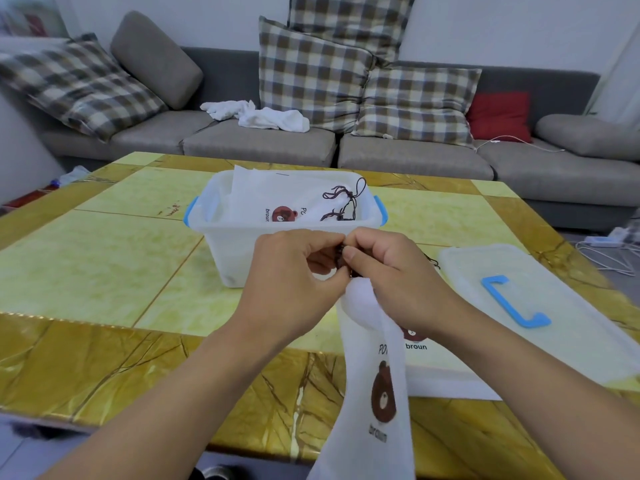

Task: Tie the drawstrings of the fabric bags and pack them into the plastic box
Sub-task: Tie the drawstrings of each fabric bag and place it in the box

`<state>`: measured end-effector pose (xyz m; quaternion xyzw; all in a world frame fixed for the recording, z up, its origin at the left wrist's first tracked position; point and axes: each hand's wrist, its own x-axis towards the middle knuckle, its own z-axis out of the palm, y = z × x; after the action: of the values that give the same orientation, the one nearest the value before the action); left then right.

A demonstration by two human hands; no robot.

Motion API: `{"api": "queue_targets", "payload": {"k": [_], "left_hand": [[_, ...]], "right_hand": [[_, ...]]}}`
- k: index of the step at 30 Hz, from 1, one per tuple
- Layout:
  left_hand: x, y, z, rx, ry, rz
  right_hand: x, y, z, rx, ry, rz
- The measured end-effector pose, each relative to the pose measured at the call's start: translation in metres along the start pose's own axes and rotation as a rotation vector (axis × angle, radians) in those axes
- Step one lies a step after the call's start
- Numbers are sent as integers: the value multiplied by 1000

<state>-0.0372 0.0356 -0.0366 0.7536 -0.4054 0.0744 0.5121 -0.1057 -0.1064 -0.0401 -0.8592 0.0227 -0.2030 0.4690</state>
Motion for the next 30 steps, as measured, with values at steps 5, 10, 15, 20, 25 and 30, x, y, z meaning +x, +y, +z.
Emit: {"api": "queue_targets", "payload": {"k": [5, 10, 15, 20, 25, 30], "left_hand": [[4, -7, -4, -53, -82, -102], [4, -14, -5, -126, -80, -174], [7, -15, -8, -395, -236, -392], [10, -10, -10, -969, -356, -745], [10, -6, -3, -1008, -378, -865], [6, -7, 1, -627, -338, -606]], "right_hand": [[-2, 1, -2, -68, 9, -7], [-1, -1, -6, -198, 14, -92], [1, 1, -13, -460, -8, -192], [3, 2, -18, -470, -1, -266], [4, 6, -13, -534, -13, -318], [4, 9, -9, -513, -21, -312]]}}
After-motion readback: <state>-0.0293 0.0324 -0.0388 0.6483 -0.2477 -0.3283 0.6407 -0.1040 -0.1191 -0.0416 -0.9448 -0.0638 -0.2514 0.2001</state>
